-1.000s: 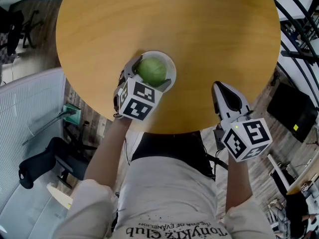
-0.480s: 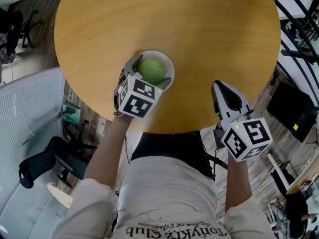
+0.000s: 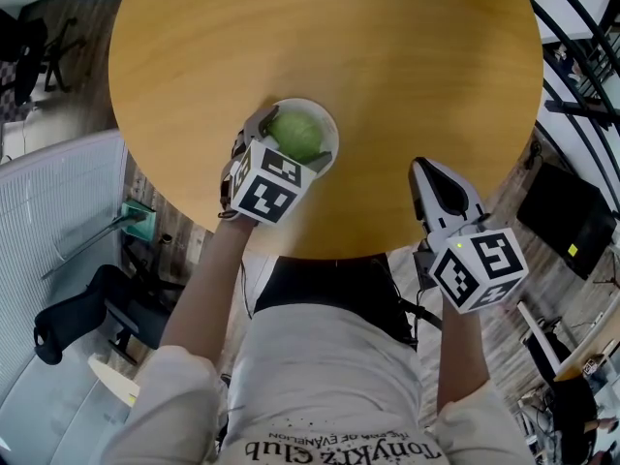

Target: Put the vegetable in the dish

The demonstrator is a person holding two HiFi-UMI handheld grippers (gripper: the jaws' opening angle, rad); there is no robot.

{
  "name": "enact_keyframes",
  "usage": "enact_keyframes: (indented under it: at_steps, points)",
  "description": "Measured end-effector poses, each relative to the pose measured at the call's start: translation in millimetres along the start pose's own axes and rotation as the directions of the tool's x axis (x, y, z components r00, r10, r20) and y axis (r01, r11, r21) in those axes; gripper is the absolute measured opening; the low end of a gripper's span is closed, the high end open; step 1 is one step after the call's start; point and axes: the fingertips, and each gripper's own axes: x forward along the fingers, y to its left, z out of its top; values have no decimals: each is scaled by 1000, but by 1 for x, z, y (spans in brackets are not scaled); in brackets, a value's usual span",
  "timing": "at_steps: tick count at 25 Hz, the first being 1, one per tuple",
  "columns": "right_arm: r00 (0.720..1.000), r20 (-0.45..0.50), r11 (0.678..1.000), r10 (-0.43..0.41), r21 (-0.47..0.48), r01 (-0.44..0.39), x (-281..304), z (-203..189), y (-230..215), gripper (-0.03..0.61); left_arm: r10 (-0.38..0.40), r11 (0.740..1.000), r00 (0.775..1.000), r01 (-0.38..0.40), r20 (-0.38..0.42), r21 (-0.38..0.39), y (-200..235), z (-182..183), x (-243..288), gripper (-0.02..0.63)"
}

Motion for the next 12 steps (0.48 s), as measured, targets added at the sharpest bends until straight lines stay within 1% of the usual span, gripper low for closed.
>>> enact_keyframes:
  at_steps: [3, 7, 9, 12]
  points:
    - [1000, 2, 1000, 1, -9, -1, -3, 2, 0, 23, 29, 999, 999, -29, 21, 20, 2, 4, -6, 491]
    - [1000, 0, 1000, 5, -22, -5, -9, 5, 3, 25, 46, 999, 997, -47, 66, 13, 4, 13, -27, 491]
    - [1000, 0, 999, 15, -36, -15, -11, 7, 8, 25, 55, 998, 994, -55, 98, -7, 4, 17, -41, 491]
    - [999, -4, 997, 32, -64, -32, -19, 10, 18, 25, 61, 996, 985, -50, 161, -71, 1, 22, -72, 489]
